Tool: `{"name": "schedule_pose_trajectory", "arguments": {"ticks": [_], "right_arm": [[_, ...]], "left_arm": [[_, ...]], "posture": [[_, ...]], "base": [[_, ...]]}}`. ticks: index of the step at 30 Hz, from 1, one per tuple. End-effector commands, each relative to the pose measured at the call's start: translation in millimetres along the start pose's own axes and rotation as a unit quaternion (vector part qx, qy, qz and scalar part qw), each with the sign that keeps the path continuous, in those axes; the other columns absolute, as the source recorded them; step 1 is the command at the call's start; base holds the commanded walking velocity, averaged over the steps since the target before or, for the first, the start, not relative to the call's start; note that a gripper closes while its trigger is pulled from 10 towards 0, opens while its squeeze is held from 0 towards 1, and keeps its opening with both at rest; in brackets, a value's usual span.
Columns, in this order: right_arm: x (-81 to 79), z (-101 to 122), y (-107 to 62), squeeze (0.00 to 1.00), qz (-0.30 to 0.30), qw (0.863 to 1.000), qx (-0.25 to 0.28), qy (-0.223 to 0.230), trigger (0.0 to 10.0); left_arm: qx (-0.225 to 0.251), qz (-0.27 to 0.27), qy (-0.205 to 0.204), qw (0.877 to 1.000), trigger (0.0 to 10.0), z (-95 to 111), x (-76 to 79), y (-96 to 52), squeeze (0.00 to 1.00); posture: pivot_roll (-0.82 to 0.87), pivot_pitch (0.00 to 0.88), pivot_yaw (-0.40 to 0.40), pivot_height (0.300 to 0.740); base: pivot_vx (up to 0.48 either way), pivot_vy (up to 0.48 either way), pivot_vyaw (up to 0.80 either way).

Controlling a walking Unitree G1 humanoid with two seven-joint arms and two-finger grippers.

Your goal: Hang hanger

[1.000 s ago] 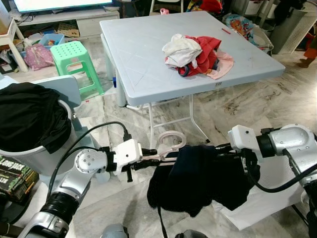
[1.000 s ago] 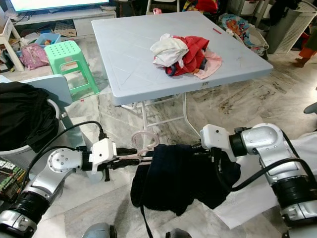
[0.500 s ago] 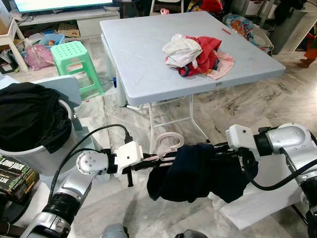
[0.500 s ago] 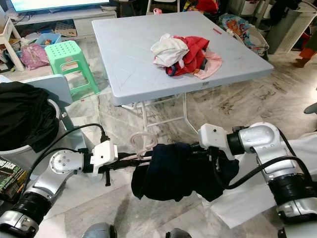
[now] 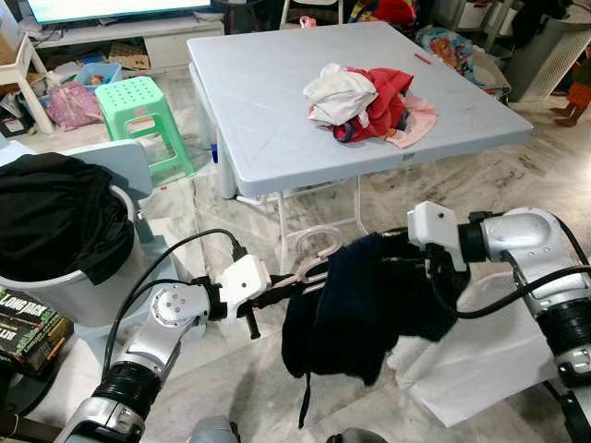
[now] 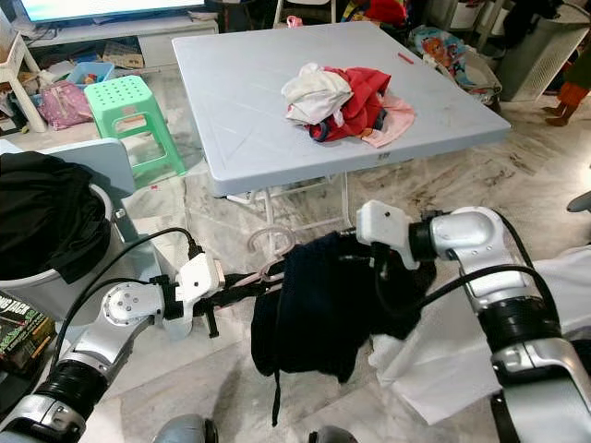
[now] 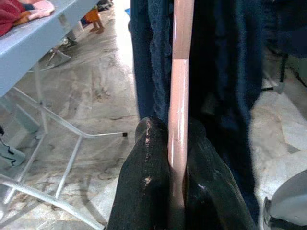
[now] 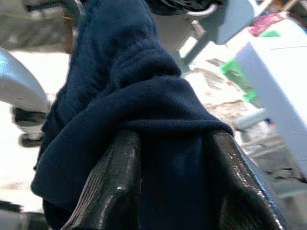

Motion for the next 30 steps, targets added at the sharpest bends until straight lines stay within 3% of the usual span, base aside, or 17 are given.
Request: {"name": "schedule_pose_trajectory", "arguments": {"ticks": [1,15,25,30], "right_arm": [[8.6,2,-0.6,1.00,-0.025,0.999,-0.007,-0.022,10.0],[27.0,3,0.3,1.00,-0.106,0.992,-0.007,-0.063,10.0],[39.8,6,-4.6,1.00,-0.155,0.986,0.001,-0.060,10.0],[52.7,9,-19.3,1.00,-0.196,0.980,0.005,-0.044,10.0]], "left_arm": [[0.010,0.022,-0.001,1.000,0.0,2,-5.4,-2.5,0.00],[0.011,0.037,-0.001,0.999,0.0,2,-6.5,-1.8,0.00],[0.013,0.108,-0.076,0.991,0.0,-6,-16.2,-2.6,0.00],[0.020,0.144,-0.113,0.983,0.0,-8,-21.9,-3.3,0.00]], "posture": [[-0.03,0.000,-0.048,0.740],[-0.03,0.000,-0.048,0.740],[-0.03,0.000,-0.048,0.740],[-0.03,0.000,-0.046,0.740]], "base": [[0.000,0.000,0.00],[0.000,0.000,0.00],[0.000,0.000,0.00],[0.000,0.000,0.00]]}}
Point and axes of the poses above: a point about 5 cm out from each wrist's last joint towards the gripper, its own y axis pointing out of the wrist towards the gripper, its own z axis along the axis of the wrist's last joint, x = y × z, the point moved 1 cm from there along y, pointing out of the wrist towards the gripper, and after that the axes turned 6 degrees about y, right-handed, at the moved point
